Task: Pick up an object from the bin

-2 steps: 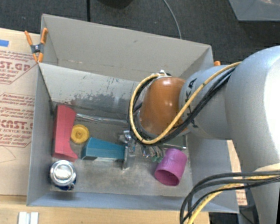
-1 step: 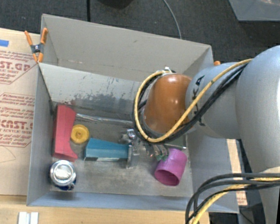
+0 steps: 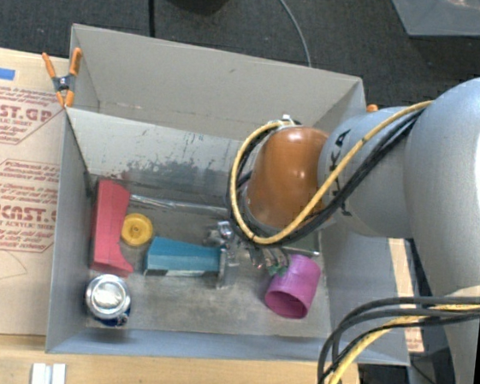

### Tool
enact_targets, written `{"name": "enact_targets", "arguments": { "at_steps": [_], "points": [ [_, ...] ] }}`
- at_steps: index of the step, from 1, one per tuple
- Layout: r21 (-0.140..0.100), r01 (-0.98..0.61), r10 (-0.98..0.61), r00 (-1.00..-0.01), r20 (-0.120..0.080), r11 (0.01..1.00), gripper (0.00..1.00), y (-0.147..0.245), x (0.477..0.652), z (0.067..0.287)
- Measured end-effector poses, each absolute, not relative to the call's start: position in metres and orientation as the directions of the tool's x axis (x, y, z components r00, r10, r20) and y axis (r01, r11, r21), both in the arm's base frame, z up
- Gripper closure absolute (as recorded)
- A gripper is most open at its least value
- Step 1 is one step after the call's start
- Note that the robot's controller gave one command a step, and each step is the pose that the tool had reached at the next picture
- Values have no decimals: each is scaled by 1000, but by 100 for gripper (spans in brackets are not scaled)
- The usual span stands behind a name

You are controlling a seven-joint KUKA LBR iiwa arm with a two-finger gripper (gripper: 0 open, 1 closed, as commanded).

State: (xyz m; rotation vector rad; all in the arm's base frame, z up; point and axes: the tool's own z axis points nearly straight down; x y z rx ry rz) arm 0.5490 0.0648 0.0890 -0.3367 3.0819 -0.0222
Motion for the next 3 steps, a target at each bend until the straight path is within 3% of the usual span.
{"name": "enact_targets", "arguments": {
  "at_steps": [3],
  "points": [
    [-19, -239, -240, -970, -35, 971, 100, 67, 566, 70]
  ]
}}
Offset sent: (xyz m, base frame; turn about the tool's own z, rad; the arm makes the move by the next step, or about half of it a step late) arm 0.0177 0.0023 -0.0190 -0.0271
